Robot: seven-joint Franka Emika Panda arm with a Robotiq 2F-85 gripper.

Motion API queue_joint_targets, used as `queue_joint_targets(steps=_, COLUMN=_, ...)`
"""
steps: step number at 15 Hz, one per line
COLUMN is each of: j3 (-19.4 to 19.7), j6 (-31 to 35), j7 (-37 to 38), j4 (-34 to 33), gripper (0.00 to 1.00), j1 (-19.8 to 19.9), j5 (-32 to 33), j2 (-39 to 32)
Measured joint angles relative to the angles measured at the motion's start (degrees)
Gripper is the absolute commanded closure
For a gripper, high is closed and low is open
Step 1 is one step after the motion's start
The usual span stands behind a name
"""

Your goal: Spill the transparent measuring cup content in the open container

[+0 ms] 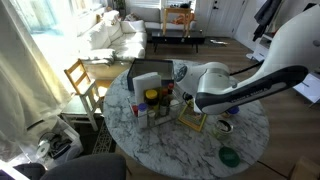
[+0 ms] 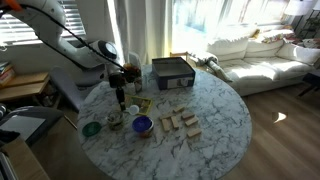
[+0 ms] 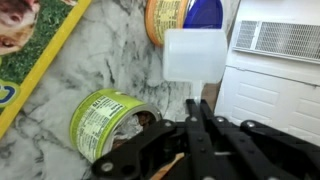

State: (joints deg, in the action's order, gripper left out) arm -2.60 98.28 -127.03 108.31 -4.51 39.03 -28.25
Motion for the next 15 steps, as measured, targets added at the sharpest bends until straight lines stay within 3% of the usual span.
queue_joint_targets(steps=6, j3=-0.38, j6=-0.13, j7=0.35, j4=-0.01, gripper=0.99, j1=-0.79, j5=7.46, j2=-3.37)
queue_joint_targets(steps=15, j3=-1.32, j6=-0.26, j7=1.08, j4=-0.19, gripper=0.99, j1=-0.88, j5=11.17, j2=-5.99)
